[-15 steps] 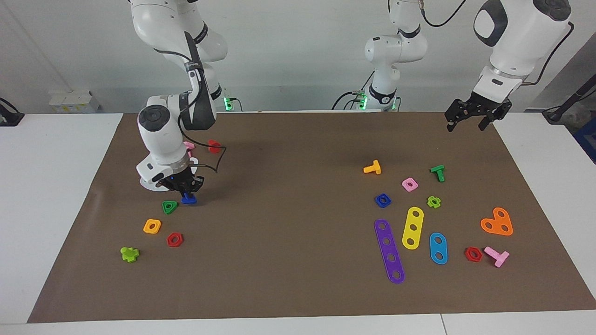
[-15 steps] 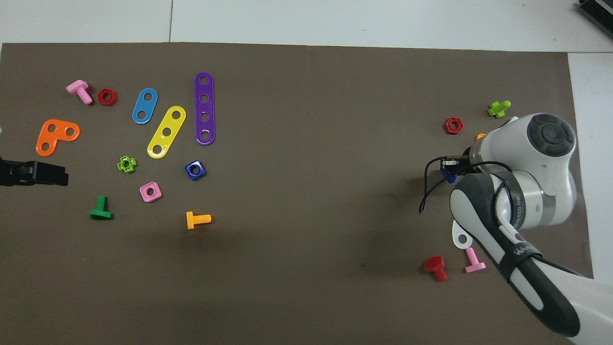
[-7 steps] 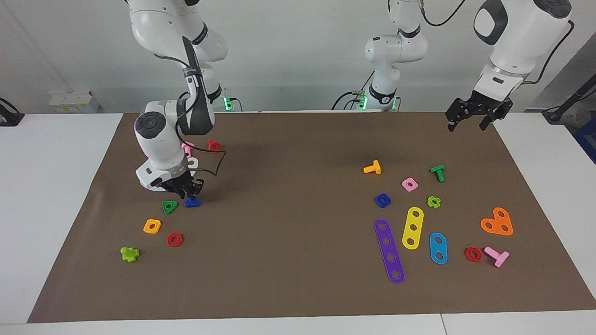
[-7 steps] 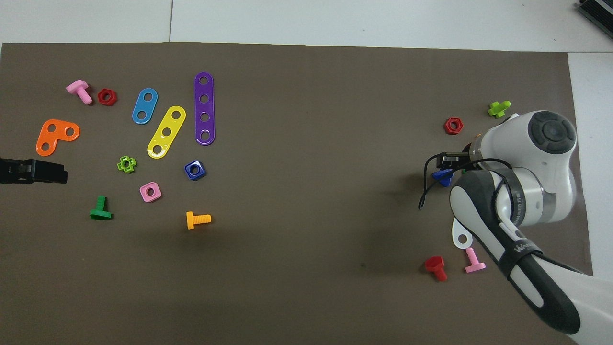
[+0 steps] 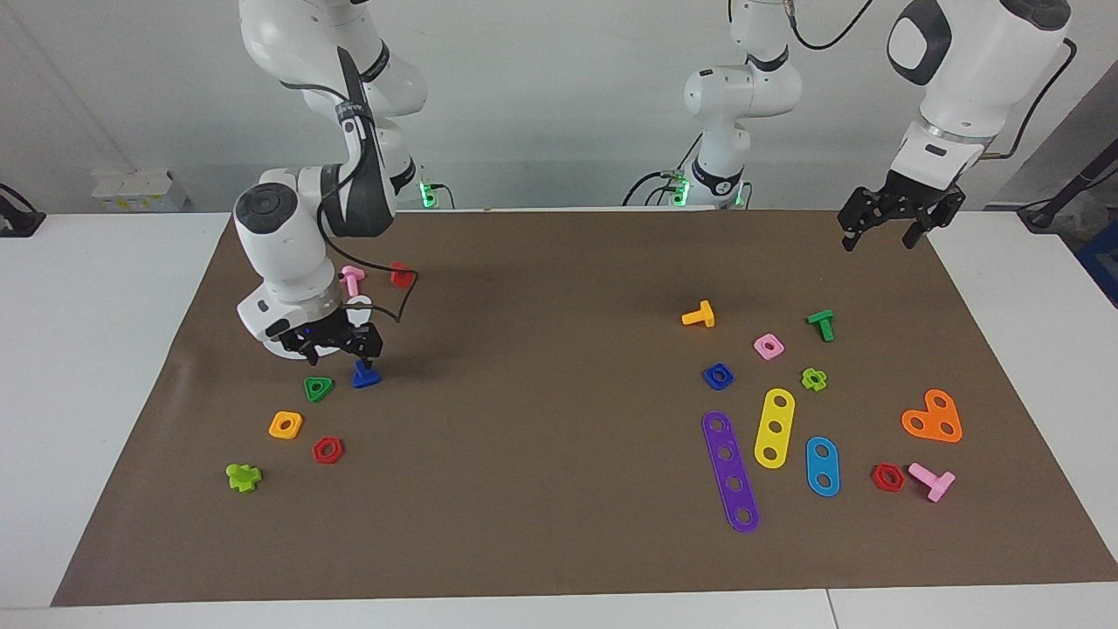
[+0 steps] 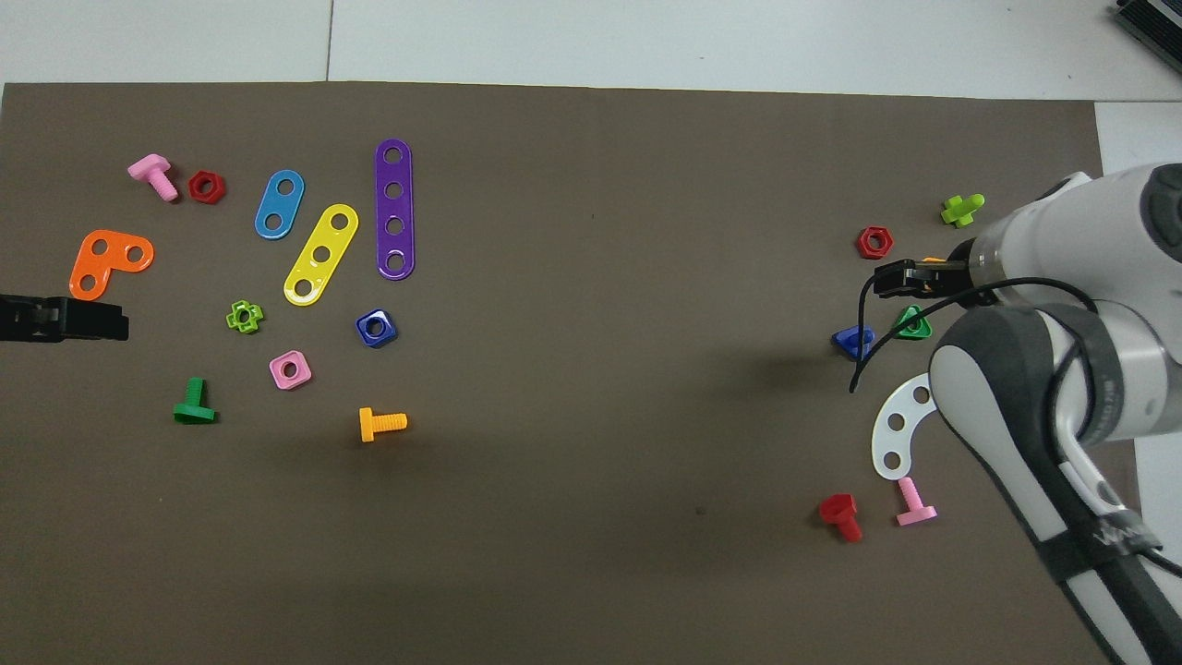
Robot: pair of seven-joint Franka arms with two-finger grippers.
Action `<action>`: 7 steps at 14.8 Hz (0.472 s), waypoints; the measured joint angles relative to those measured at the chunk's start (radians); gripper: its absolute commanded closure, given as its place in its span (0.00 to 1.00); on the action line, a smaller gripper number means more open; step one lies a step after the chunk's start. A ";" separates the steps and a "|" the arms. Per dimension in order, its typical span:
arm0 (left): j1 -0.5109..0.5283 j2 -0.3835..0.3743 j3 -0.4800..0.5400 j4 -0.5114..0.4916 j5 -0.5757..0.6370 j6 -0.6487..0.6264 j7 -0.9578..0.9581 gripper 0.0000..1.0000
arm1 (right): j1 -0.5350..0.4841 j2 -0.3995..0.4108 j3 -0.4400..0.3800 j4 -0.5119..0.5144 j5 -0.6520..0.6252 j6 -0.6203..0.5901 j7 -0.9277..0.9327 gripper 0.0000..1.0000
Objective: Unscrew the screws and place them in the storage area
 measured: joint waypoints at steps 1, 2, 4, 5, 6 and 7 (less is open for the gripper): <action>0.000 0.000 0.000 0.000 0.000 0.004 0.000 0.00 | 0.000 -0.023 0.000 0.021 0.000 -0.044 0.000 0.00; 0.000 0.000 0.000 0.000 0.000 0.006 0.000 0.00 | 0.000 -0.042 0.002 0.050 0.000 -0.095 0.000 0.00; -0.001 0.000 -0.001 0.000 0.000 0.006 0.000 0.00 | 0.001 -0.062 0.005 0.122 0.001 -0.182 0.000 0.00; -0.003 0.000 -0.001 0.000 0.000 0.006 0.000 0.00 | 0.002 -0.067 0.008 0.162 0.001 -0.225 0.000 0.00; -0.006 0.000 -0.002 0.000 0.000 0.006 0.000 0.00 | 0.002 -0.068 0.009 0.201 0.001 -0.268 0.000 0.00; -0.007 0.000 -0.003 0.000 0.000 0.006 0.000 0.00 | 0.002 -0.067 0.009 0.237 0.003 -0.306 0.000 0.00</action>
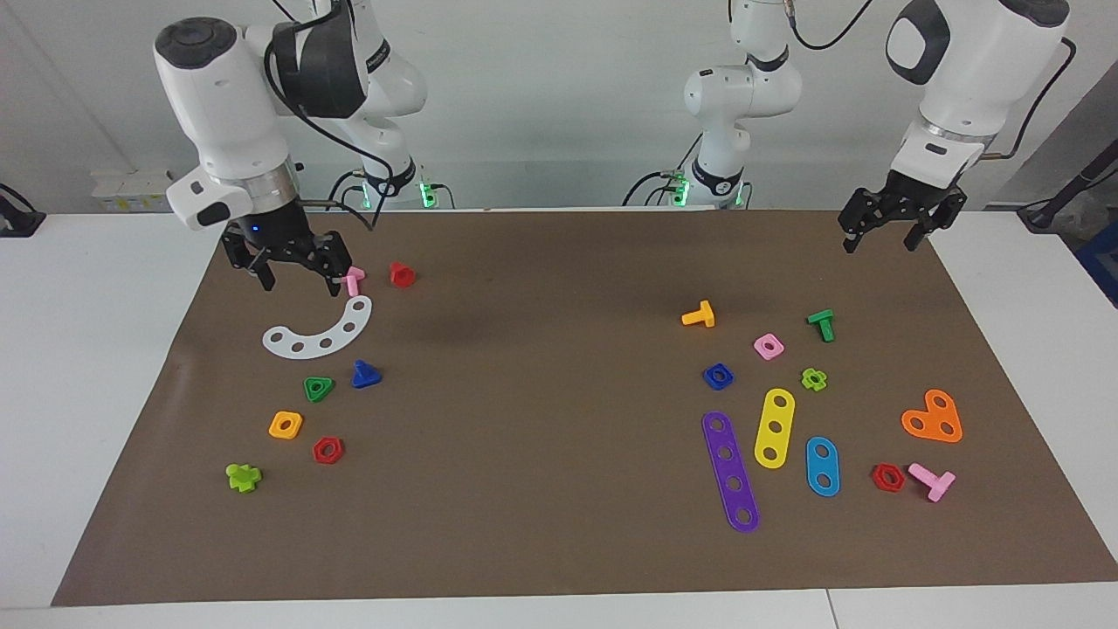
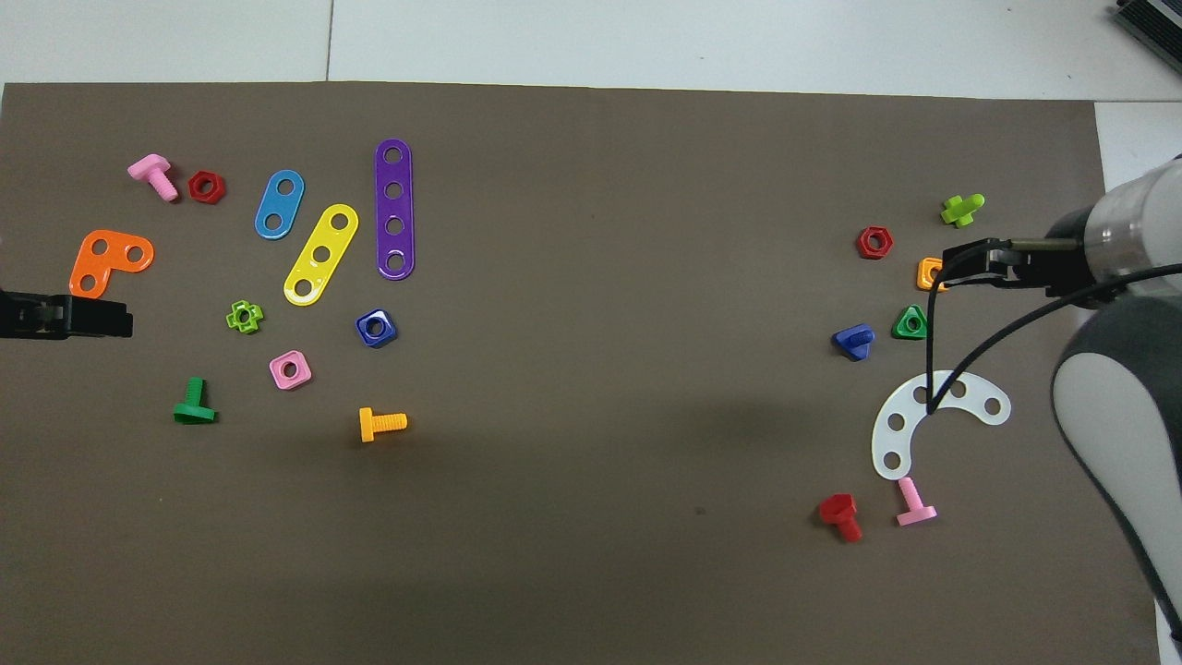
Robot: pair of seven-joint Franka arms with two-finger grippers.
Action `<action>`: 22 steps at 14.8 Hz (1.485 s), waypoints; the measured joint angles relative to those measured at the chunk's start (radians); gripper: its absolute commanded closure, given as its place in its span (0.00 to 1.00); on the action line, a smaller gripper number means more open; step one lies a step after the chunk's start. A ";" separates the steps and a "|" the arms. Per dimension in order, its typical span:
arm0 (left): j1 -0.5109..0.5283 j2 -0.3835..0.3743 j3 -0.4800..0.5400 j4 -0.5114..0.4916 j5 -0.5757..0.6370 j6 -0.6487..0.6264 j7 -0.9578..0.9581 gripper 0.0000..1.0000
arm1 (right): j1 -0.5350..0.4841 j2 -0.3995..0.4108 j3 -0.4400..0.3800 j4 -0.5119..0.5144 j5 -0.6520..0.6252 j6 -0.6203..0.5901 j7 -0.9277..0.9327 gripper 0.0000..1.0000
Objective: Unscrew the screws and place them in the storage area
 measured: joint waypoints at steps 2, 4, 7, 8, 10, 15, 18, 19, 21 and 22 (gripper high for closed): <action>-0.001 0.000 0.000 0.000 0.000 -0.001 0.000 0.00 | -0.001 0.001 -0.001 0.062 0.037 -0.054 0.000 0.00; -0.001 0.000 0.000 -0.001 0.000 -0.002 0.000 0.00 | -0.002 0.005 -0.001 0.106 0.058 -0.101 0.000 0.00; -0.002 0.000 0.000 -0.001 0.000 -0.002 0.000 0.00 | 0.003 0.012 0.002 0.116 0.058 -0.127 -0.002 0.00; -0.002 0.000 0.000 -0.001 0.000 -0.002 0.000 0.00 | 0.004 0.014 0.002 0.112 0.058 -0.131 -0.008 0.00; -0.003 0.000 0.000 -0.002 0.000 -0.002 0.000 0.00 | 0.005 0.014 0.002 0.100 0.058 -0.132 -0.042 0.00; -0.003 0.000 0.000 -0.002 0.000 -0.002 0.000 0.00 | 0.005 0.014 0.002 0.092 0.058 -0.132 -0.060 0.00; -0.003 0.000 0.000 -0.002 0.000 -0.002 0.000 0.00 | 0.005 0.014 0.002 0.086 0.058 -0.132 -0.060 0.00; -0.003 0.000 0.000 -0.002 0.000 -0.001 0.000 0.00 | 0.005 0.014 0.002 0.085 0.058 -0.132 -0.060 0.00; -0.003 0.000 0.000 -0.002 0.000 -0.001 0.000 0.00 | 0.005 0.014 0.002 0.083 0.058 -0.132 -0.060 0.00; -0.003 0.000 0.000 -0.002 0.000 -0.001 0.000 0.00 | 0.005 0.013 0.002 0.082 0.058 -0.132 -0.060 0.00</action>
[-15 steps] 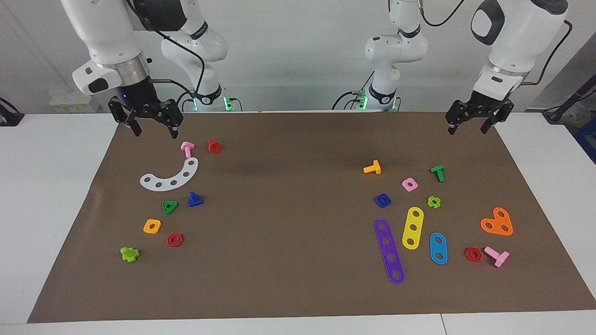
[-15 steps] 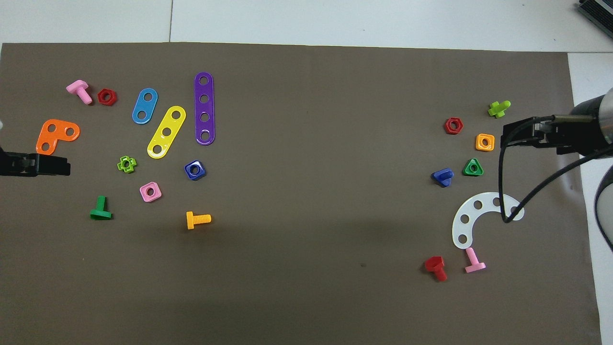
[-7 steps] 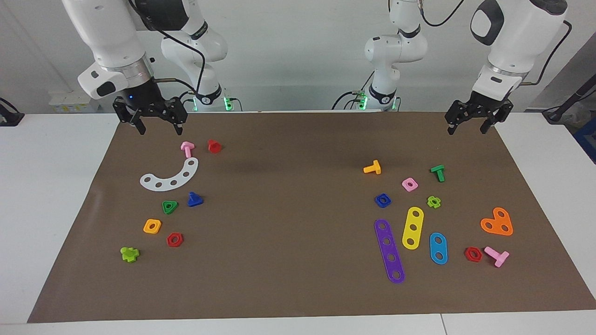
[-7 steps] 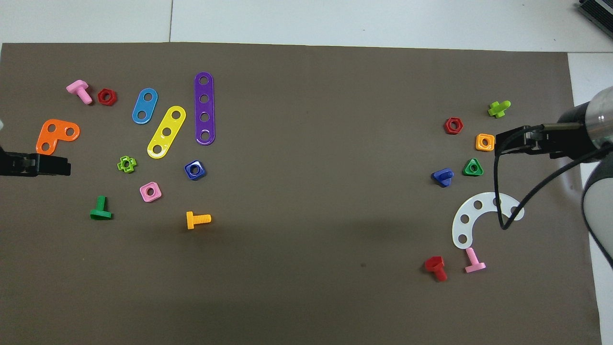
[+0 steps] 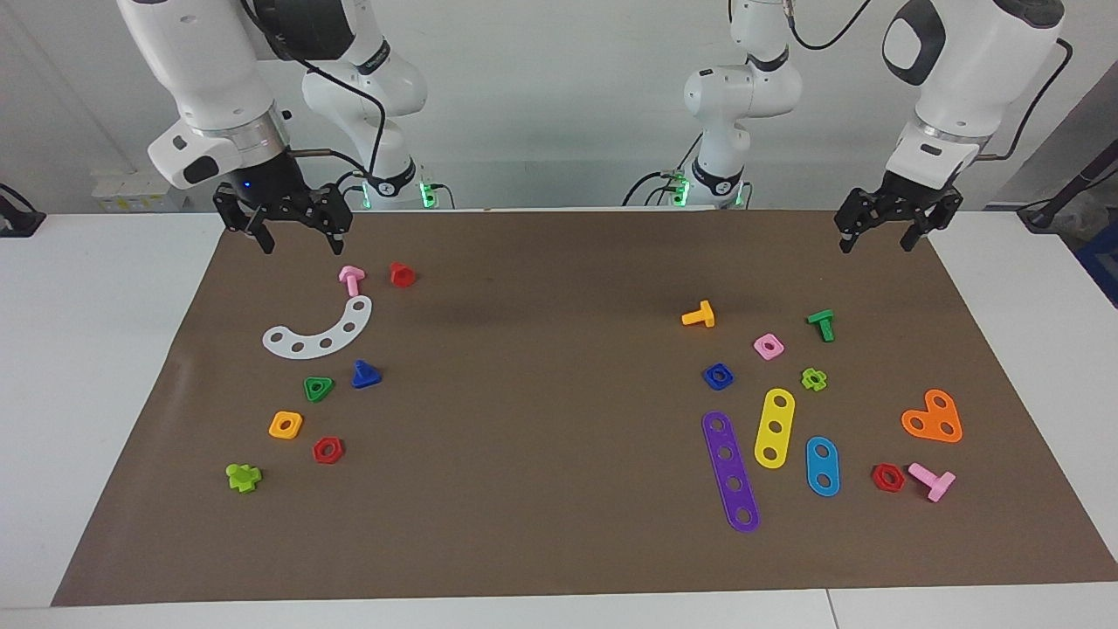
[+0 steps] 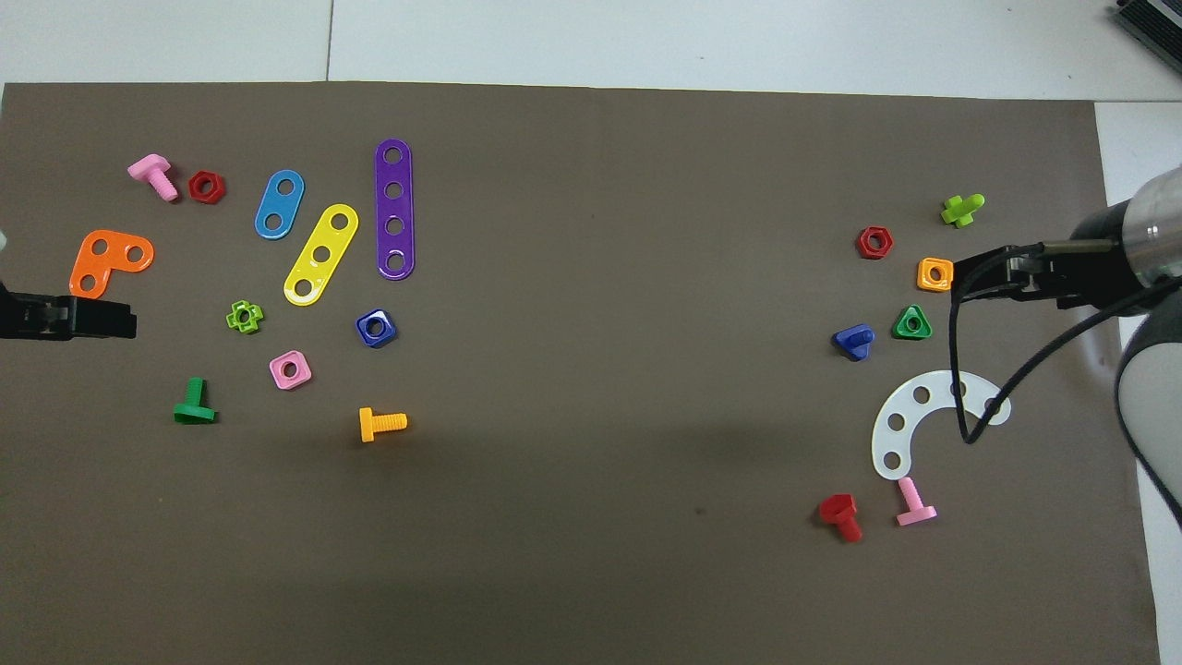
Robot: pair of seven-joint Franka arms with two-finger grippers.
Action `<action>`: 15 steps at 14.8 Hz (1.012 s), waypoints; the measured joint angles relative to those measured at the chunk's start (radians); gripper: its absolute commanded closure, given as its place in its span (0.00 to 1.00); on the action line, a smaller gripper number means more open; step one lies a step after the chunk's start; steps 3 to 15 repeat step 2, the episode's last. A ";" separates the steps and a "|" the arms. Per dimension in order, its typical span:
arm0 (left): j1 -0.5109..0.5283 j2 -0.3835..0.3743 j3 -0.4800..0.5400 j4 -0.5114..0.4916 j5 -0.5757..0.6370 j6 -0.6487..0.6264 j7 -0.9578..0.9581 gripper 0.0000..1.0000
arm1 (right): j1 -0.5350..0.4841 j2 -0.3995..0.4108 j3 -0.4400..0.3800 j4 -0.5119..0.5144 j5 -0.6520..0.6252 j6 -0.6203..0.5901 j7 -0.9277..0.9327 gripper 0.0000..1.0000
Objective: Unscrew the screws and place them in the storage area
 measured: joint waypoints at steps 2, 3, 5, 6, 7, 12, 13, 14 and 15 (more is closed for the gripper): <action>0.000 0.000 0.000 0.000 0.000 0.000 0.000 0.00 | 0.000 -0.001 0.000 -0.001 0.000 0.000 0.000 0.00; 0.000 0.000 0.000 0.000 0.000 0.000 0.000 0.00 | 0.000 -0.001 0.000 -0.001 0.000 0.000 0.000 0.00; 0.000 0.000 0.000 0.000 0.000 0.000 0.000 0.00 | 0.000 -0.001 0.000 -0.001 0.000 0.000 0.000 0.00; 0.000 0.000 0.000 0.000 0.000 0.000 0.000 0.00 | 0.000 -0.001 0.000 -0.001 0.000 0.000 0.000 0.00; 0.000 0.000 0.000 0.000 0.000 0.000 0.000 0.00 | 0.000 -0.001 0.000 -0.001 0.000 0.000 0.000 0.00; 0.000 0.000 0.000 0.000 0.000 0.000 0.000 0.00 | 0.000 -0.001 0.000 -0.001 0.000 0.000 0.000 0.00; 0.000 0.000 0.000 0.000 0.000 0.000 0.000 0.00 | 0.000 -0.001 0.000 -0.001 0.000 0.000 0.000 0.00; 0.000 0.000 0.000 0.000 0.000 0.000 0.000 0.00 | 0.000 -0.001 0.000 -0.001 0.000 0.000 0.000 0.00; 0.000 0.000 0.000 0.000 0.000 0.000 0.000 0.00 | 0.000 -0.001 0.000 -0.001 0.000 0.000 0.000 0.00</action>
